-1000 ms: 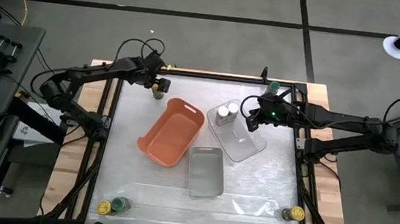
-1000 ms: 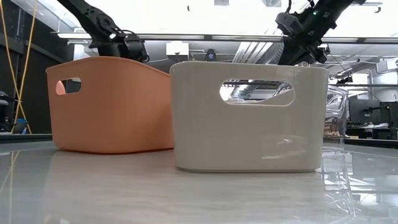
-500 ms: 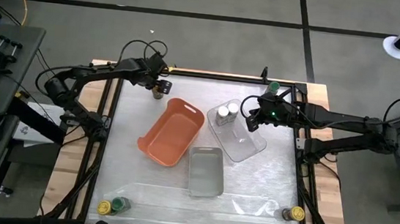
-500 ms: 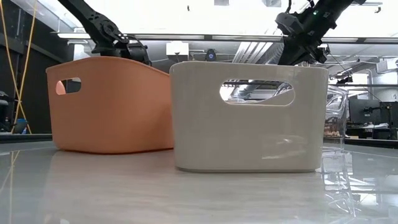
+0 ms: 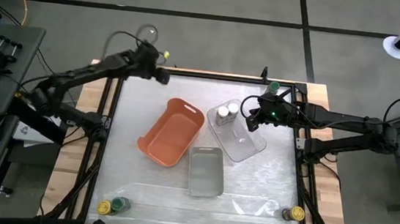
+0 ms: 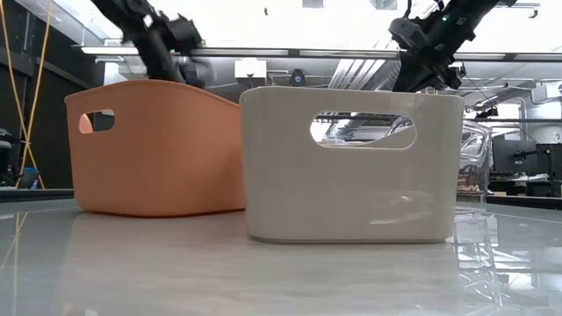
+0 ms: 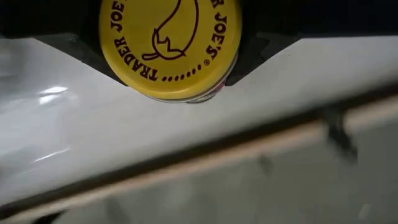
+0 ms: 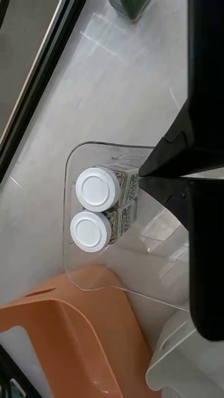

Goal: Sort spices by type
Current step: Put the top left yellow seasoning bottle into the orange bin

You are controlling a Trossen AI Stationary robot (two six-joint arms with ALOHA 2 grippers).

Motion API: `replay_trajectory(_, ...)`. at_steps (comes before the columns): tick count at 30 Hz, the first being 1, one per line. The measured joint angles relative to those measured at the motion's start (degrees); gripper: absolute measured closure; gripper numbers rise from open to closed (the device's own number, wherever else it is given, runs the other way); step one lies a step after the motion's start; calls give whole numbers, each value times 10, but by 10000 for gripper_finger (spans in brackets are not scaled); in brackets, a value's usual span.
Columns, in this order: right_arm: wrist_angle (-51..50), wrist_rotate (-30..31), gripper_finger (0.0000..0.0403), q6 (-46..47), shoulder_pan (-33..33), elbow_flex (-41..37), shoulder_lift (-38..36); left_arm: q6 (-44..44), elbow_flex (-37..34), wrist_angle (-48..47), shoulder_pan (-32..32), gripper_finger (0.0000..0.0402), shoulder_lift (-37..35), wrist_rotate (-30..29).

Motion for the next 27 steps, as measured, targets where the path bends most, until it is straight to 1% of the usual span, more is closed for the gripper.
replay_trajectory(3,0,0,402,0,0,0,0,52,30,1,-37,213,-51,43)
replay_trajectory(5,0,0,402,0,0,0,0,80,45,-8,-87,213,-81,62)
replay_trajectory(7,0,0,402,0,0,0,0,102,54,-21,-150,213,-105,63)
replay_trajectory(10,0,0,402,0,0,0,0,131,55,-53,-252,213,-118,57)
replay_trajectory(12,0,1,402,0,-1,0,0,141,55,-90,-308,213,-106,31)
replay_trajectory(14,0,6,402,0,-4,0,0,147,54,-116,-348,213,-83,0)
replay_trajectory(16,0,9,402,0,-8,0,0,164,54,-112,-366,213,-54,-17)
replay_trajectory(18,0,10,402,0,-15,0,0,183,54,-89,-371,213,-22,-17)
replay_trajectory(21,0,10,402,0,-22,0,0,226,54,-64,-363,213,28,6)
replay_trajectory(27,0,9,402,0,-24,0,0,298,54,-105,-332,213,98,45)
